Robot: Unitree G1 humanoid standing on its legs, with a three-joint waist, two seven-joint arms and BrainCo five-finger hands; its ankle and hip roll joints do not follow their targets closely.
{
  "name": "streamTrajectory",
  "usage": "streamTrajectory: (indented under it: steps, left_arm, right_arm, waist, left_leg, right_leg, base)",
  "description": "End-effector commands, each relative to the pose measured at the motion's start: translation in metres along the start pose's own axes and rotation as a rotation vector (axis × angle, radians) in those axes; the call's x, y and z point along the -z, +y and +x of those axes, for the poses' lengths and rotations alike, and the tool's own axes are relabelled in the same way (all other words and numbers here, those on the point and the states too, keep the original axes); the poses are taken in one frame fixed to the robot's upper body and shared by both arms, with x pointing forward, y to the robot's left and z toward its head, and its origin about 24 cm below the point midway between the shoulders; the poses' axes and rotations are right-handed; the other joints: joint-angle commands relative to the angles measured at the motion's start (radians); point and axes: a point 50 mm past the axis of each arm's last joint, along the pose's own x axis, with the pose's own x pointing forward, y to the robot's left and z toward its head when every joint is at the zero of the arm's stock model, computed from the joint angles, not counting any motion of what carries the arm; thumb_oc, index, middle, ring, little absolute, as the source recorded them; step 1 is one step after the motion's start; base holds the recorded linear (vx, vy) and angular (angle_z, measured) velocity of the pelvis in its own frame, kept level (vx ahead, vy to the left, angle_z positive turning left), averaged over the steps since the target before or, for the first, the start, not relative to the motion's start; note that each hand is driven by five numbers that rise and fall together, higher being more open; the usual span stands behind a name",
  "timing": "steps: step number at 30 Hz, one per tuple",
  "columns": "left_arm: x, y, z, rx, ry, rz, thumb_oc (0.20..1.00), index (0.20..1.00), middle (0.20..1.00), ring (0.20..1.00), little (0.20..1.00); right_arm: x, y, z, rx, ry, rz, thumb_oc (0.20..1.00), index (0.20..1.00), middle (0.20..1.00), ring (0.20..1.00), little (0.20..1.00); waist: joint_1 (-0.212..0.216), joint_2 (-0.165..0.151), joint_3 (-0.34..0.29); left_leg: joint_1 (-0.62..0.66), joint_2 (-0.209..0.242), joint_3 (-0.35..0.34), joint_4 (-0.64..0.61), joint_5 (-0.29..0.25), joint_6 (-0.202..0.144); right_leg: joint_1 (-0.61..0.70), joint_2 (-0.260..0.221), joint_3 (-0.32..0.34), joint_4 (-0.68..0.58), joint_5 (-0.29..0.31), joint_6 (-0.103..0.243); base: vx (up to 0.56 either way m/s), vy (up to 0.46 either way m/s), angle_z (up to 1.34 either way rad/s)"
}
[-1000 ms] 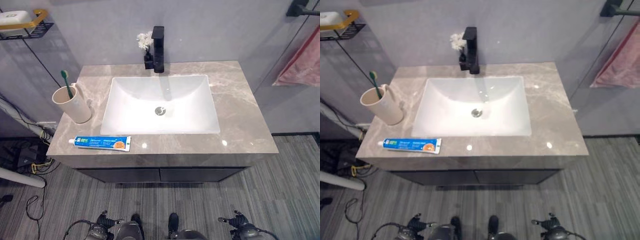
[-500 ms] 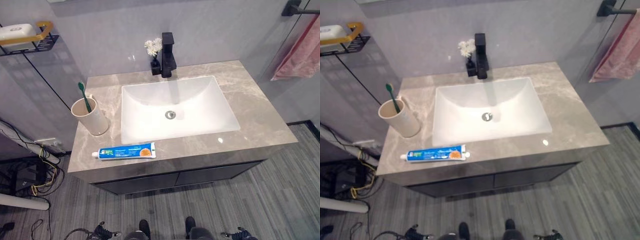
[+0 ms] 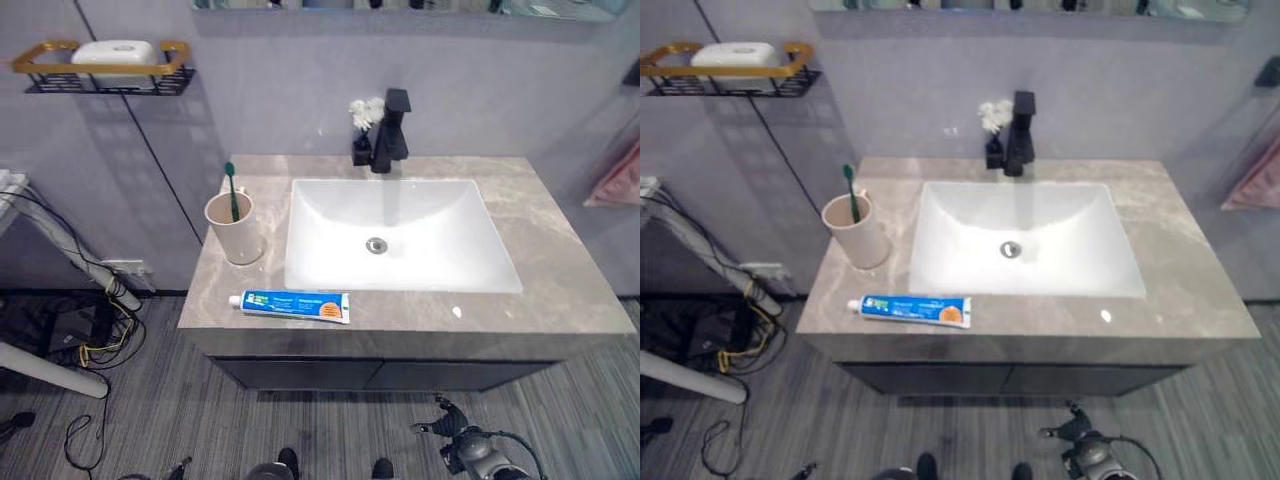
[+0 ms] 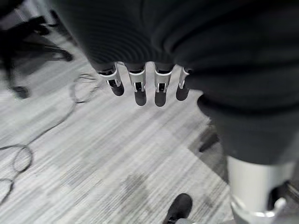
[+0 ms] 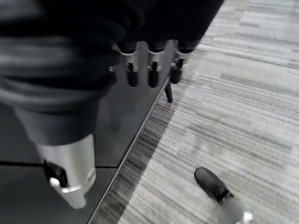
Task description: Put brush and paste in cup on sink, flatten towel.
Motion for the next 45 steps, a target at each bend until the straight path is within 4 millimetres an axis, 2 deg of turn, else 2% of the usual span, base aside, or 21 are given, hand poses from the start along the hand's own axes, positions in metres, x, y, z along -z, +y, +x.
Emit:
streamTrajectory:
  steps: [1,2,5,7,9,10,11,12,13,16,17,26,29,32,37,45]
  left_arm:
    - [-0.022,0.060,-0.002,-0.127,-0.238,0.144,1.000,1.000,1.000,1.000,1.000]
    - [-0.018,0.082,-0.013,-0.166,-0.281,0.190,1.000,1.000,1.000,1.000,1.000]
    - [-0.020,0.132,-0.050,-0.261,-0.409,0.223,1.000,1.000,1.000,1.000,1.000]
    - [-0.022,0.161,-0.080,-0.322,-0.459,0.237,1.000,1.000,1.000,1.000,1.000]
    - [-0.042,0.185,-0.102,-0.416,-0.565,0.239,1.000,1.000,1.000,1.000,1.000]
    - [-0.041,0.191,-0.109,-0.444,-0.567,0.216,1.000,1.000,1.000,1.000,1.000]
    - [-0.053,0.200,-0.116,-0.501,-0.629,0.193,1.000,1.000,1.000,1.000,1.000]
    - [-0.052,0.205,-0.120,-0.532,-0.630,0.163,1.000,1.000,1.000,1.000,1.000]
    - [-0.061,0.213,-0.127,-0.591,-0.682,0.146,1.000,1.000,1.000,1.000,1.000]
    - [-0.063,0.225,-0.130,-0.656,-0.691,0.129,1.000,1.000,1.000,1.000,1.000]
    - [-0.069,0.235,-0.135,-0.722,-0.729,0.091,1.000,1.000,1.000,1.000,1.000]
    - [-0.093,0.251,-0.143,-0.810,-0.815,0.148,1.000,1.000,1.000,1.000,1.000]
    - [-0.107,0.251,-0.148,-0.809,-0.875,0.177,1.000,1.000,1.000,1.000,1.000]
    - [-0.108,0.252,-0.150,-0.806,-0.883,0.187,1.000,1.000,1.000,1.000,1.000]
    - [-0.125,0.254,-0.162,-0.777,-0.961,0.251,1.000,1.000,1.000,1.000,1.000]
    - [-0.135,0.254,-0.162,-0.764,-0.994,0.262,1.000,1.000,1.000,1.000,1.000]
  right_arm:
    - [0.004,-0.042,0.001,0.122,-0.013,-0.071,1.000,1.000,1.000,1.000,1.000]
    - [0.008,-0.050,0.000,0.136,-0.008,-0.086,1.000,1.000,1.000,1.000,1.000]
    - [0.032,-0.065,-0.006,0.167,0.067,-0.071,1.000,1.000,1.000,1.000,1.000]
    - [0.042,-0.059,-0.008,0.148,0.101,-0.065,1.000,1.000,1.000,1.000,1.000]
    - [0.053,-0.050,-0.011,0.116,0.139,-0.078,1.000,1.000,1.000,1.000,1.000]
    - [0.055,-0.044,-0.011,0.097,0.146,-0.082,1.000,1.000,1.000,1.000,1.000]
    - [0.059,-0.038,-0.013,0.078,0.158,-0.093,1.000,1.000,1.000,1.000,1.000]
    - [0.060,-0.033,-0.013,0.065,0.163,-0.096,1.000,1.000,1.000,1.000,1.000]
    - [0.063,-0.029,-0.014,0.053,0.173,-0.095,1.000,1.000,1.000,1.000,1.000]
    - [0.065,-0.020,-0.015,0.029,0.186,-0.099,1.000,1.000,1.000,1.000,1.000]
    - [0.065,-0.013,-0.016,0.010,0.189,-0.103,1.000,1.000,1.000,1.000,1.000]
    - [0.064,-0.003,-0.016,-0.013,0.194,-0.092,1.000,1.000,1.000,1.000,1.000]
    - [0.067,0.003,-0.018,-0.029,0.213,-0.077,1.000,1.000,1.000,1.000,1.000]
    - [0.069,0.004,-0.019,-0.033,0.220,-0.078,1.000,1.000,1.000,1.000,1.000]
    - [0.085,0.010,-0.026,-0.062,0.276,-0.084,1.000,1.000,1.000,1.000,1.000]
    - [0.080,0.015,-0.025,-0.072,0.258,-0.071,1.000,1.000,1.000,1.000,1.000]
  waist:
    - [0.024,0.032,0.034]
    - [0.030,0.035,0.035]
    - [0.047,0.045,0.034]
    - [0.048,0.045,0.027]
    - [0.051,0.053,0.025]
    - [0.049,0.050,0.023]
    - [0.047,0.053,0.022]
    - [0.044,0.053,0.022]
    - [0.040,0.055,0.020]
    - [0.034,0.053,0.015]
    - [0.029,0.054,0.010]
    - [0.003,0.051,-0.004]
    - [-0.010,0.044,0.003]
    - [-0.012,0.042,0.003]
    - [-0.035,0.037,0.008]
    - [-0.052,0.028,0.019]
  left_leg:
    - [-0.009,0.026,-0.033,-0.001,0.017,-0.040]
    - [-0.009,0.030,-0.042,-0.011,0.025,-0.046]
    - [-0.021,0.037,-0.059,-0.021,0.039,-0.055]
    - [-0.017,0.041,-0.062,-0.023,0.039,-0.058]
    - [-0.009,0.043,-0.062,-0.024,0.039,-0.060]
    - [-0.005,0.045,-0.061,-0.025,0.039,-0.061]
    - [-0.003,0.046,-0.061,-0.025,0.039,-0.063]
    - [0.000,0.047,-0.060,-0.025,0.039,-0.065]
    - [0.001,0.048,-0.060,-0.025,0.041,-0.067]
    - [0.001,0.053,-0.057,-0.025,0.041,-0.073]
    - [-0.001,0.056,-0.054,-0.025,0.043,-0.077]
    - [-0.006,0.063,-0.011,-0.025,0.035,-0.089]
    - [-0.006,0.070,0.021,-0.025,0.036,-0.093]
    - [-0.003,0.072,0.026,-0.025,0.035,-0.093]
    - [-0.005,0.075,0.040,-0.025,0.033,-0.098]
    - [-0.045,0.088,0.047,-0.025,0.048,-0.105]
  right_leg:
    - [-0.036,-0.035,-0.044,0.052,0.045,0.058]
    - [-0.029,-0.033,-0.053,0.044,0.046,0.060]
    - [-0.021,-0.034,-0.079,0.022,0.054,0.066]
    - [-0.010,-0.030,-0.088,0.012,0.055,0.067]
    - [-0.004,-0.026,-0.087,0.010,0.052,0.067]
    - [-0.001,-0.024,-0.085,0.008,0.052,0.066]
    - [0.001,-0.022,-0.084,0.005,0.051,0.065]
    - [0.002,-0.021,-0.084,0.004,0.052,0.064]
    - [0.001,-0.020,-0.080,0.002,0.053,0.062]
    - [-0.001,-0.016,-0.074,0.000,0.054,0.060]
    - [-0.002,-0.016,-0.071,-0.004,0.057,0.058]
    - [-0.039,-0.021,-0.027,-0.014,0.075,0.067]
    - [-0.059,-0.016,0.005,-0.014,0.085,0.066]
    - [-0.060,-0.015,0.009,-0.014,0.086,0.065]
    - [-0.073,-0.010,0.024,-0.014,0.087,0.067]
    - [-0.118,-0.003,0.036,-0.014,0.098,0.063]
  base:
    - [-0.03,-0.079,0.34]
    - [-0.03,-0.086,0.40]
    - [-0.01,-0.073,0.27]
    - [0.03,-0.048,0.13]
    - [0.02,-0.043,0.13]
    - [0.02,-0.042,0.01]
    - [0.03,-0.038,0.02]
    - [0.02,-0.050,-0.01]
    - [0.02,-0.044,-0.04]
    - [0.02,-0.038,-0.03]
    - [0.01,-0.025,-0.03]
    - [0.00,-0.011,-0.13]
    - [-0.01,-0.020,-0.33]
    - [0.02,-0.002,-0.16]
    - [0.01,-0.001,-0.12]
    - [-0.01,-0.016,-0.03]
